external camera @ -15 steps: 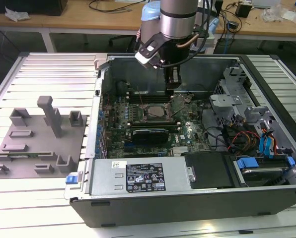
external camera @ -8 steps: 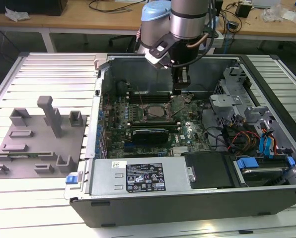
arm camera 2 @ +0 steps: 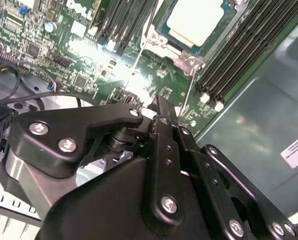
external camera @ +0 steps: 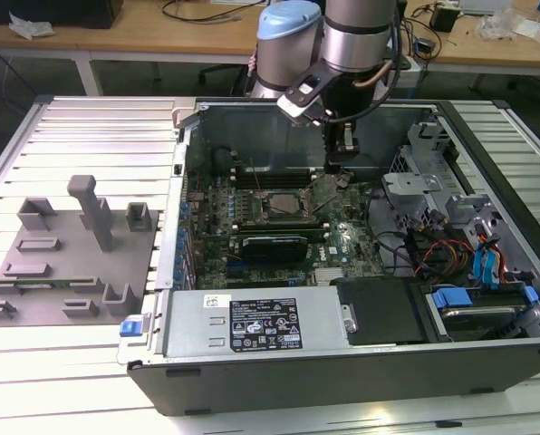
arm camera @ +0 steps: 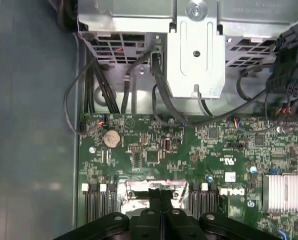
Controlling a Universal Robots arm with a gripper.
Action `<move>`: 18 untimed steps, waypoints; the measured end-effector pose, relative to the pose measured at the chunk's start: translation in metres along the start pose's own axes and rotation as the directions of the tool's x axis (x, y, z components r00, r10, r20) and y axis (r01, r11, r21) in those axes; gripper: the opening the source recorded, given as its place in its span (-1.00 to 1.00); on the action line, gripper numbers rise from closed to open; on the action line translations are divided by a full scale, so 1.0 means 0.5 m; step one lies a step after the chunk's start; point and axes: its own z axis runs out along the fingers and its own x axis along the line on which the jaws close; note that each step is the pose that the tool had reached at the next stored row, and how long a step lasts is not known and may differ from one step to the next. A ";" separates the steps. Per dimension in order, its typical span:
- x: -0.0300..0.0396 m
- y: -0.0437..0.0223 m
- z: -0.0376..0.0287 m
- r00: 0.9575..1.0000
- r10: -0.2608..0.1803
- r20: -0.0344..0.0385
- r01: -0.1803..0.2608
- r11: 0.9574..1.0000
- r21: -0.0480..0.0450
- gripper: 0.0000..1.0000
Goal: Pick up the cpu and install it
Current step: 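Close the cpu cover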
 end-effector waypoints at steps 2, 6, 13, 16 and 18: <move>0.000 0.009 0.000 1.000 0.000 0.000 0.000 1.000 0.000 -0.79; -0.001 0.036 0.002 1.000 0.000 0.000 0.000 1.000 0.000 -0.79; 0.000 0.067 0.031 1.000 0.000 -0.005 0.000 1.000 0.020 -0.79; 0.000 0.067 0.035 1.000 0.000 -0.005 0.000 1.000 0.021 -0.79; 0.000 0.067 0.035 1.000 0.000 -0.005 0.000 1.000 0.021 -0.79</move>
